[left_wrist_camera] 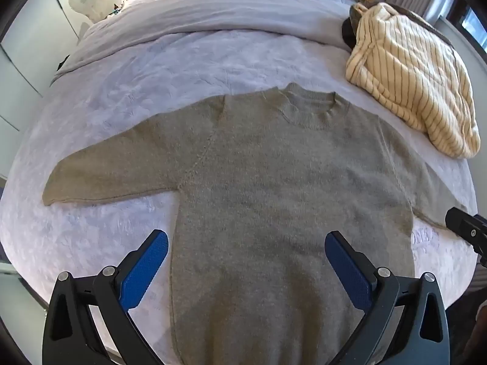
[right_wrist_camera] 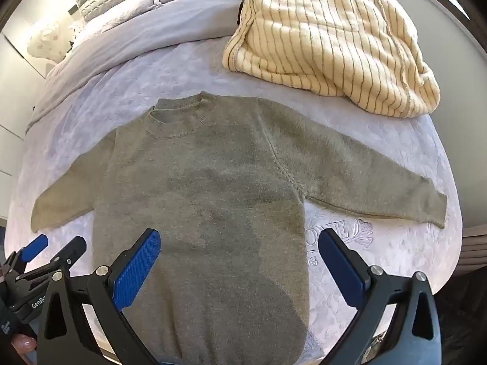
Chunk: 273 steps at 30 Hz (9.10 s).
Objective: Fold small clothes
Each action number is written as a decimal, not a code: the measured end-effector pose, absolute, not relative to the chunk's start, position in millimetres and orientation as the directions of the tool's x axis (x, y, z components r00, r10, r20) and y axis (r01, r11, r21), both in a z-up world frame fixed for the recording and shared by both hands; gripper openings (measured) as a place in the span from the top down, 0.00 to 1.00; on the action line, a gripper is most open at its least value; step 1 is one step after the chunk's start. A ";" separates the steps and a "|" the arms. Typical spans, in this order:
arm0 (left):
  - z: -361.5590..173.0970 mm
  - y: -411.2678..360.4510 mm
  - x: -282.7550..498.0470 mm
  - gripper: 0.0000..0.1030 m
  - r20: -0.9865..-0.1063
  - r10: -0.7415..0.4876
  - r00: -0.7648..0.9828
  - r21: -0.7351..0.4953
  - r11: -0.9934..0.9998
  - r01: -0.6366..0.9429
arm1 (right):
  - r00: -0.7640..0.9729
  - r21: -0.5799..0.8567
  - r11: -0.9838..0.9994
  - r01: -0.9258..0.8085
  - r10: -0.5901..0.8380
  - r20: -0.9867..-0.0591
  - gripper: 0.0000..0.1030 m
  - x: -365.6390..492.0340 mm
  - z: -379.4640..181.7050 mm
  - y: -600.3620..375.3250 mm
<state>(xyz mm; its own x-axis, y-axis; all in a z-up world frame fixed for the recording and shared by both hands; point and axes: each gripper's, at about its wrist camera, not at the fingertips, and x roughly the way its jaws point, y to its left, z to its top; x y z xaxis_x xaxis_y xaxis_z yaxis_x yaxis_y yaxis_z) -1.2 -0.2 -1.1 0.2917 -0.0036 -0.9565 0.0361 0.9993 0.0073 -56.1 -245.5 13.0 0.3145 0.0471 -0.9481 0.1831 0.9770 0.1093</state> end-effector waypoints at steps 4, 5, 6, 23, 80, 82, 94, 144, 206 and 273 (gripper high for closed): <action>1.3 0.4 -1.2 0.00 -0.962 -0.016 0.274 -0.009 1.000 0.027 | 0.341 0.082 0.979 0.184 0.015 -0.940 0.00 -53.9 20.5 -243.2; 1.7 0.3 -0.7 0.00 -0.962 -0.010 0.274 -0.002 1.000 0.028 | 0.367 0.073 0.981 0.179 0.002 -0.930 0.00 -59.0 20.1 -241.0; -0.4 -2.1 -3.2 0.00 -0.959 -0.006 0.284 0.003 0.999 0.033 | 0.375 0.066 0.982 0.179 -0.006 -0.927 0.00 -61.3 21.0 -239.4; 8.9 -4.3 -0.6 0.00 -0.951 -0.013 0.310 0.000 0.999 0.040 | 0.372 0.048 0.982 0.181 -0.024 -0.928 0.00 -66.7 21.8 -230.2; 7.4 1.4 -10.2 0.00 -0.954 -0.008 0.300 0.002 0.999 0.033 | 0.343 0.035 0.987 0.158 -0.022 -0.939 0.00 -69.5 16.9 -216.2; 6.2 2.3 -11.2 0.00 -0.955 -0.008 0.297 0.001 0.999 0.032 | 0.338 0.033 0.987 0.158 -0.023 -0.941 0.00 -69.4 16.1 -215.7; 4.6 1.6 -9.2 0.00 -0.959 -0.003 0.284 0.002 1.000 0.018 | 0.321 0.020 0.989 0.147 -0.029 -0.947 0.00 -65.8 12.5 -214.3; -83.8 191.3 20.4 0.00 -0.942 -0.107 0.318 -0.214 0.922 -0.324 | 0.265 0.083 0.994 -0.067 0.098 -0.959 0.00 -54.2 -25.4 -109.5; -80.5 109.9 72.5 0.18 -0.849 -0.208 0.486 -0.187 0.978 0.093 | 0.492 -0.248 0.920 -0.302 -0.073 -0.868 0.00 37.7 -84.4 -119.3; -101.2 4.2 32.3 0.89 -0.960 -0.205 0.192 -0.148 0.950 0.275 | 0.576 0.623 0.508 0.595 0.271 -0.771 0.46 -123.6 -128.4 -436.3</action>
<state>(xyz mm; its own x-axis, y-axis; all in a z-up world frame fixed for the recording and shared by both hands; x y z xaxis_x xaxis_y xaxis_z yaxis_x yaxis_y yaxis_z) 32.3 4.2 -101.2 0.1918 -0.2049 -0.9598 0.2751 0.9500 -0.1478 -123.6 -436.3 -128.4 0.5758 0.2712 -0.7713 0.5952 0.5077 0.6229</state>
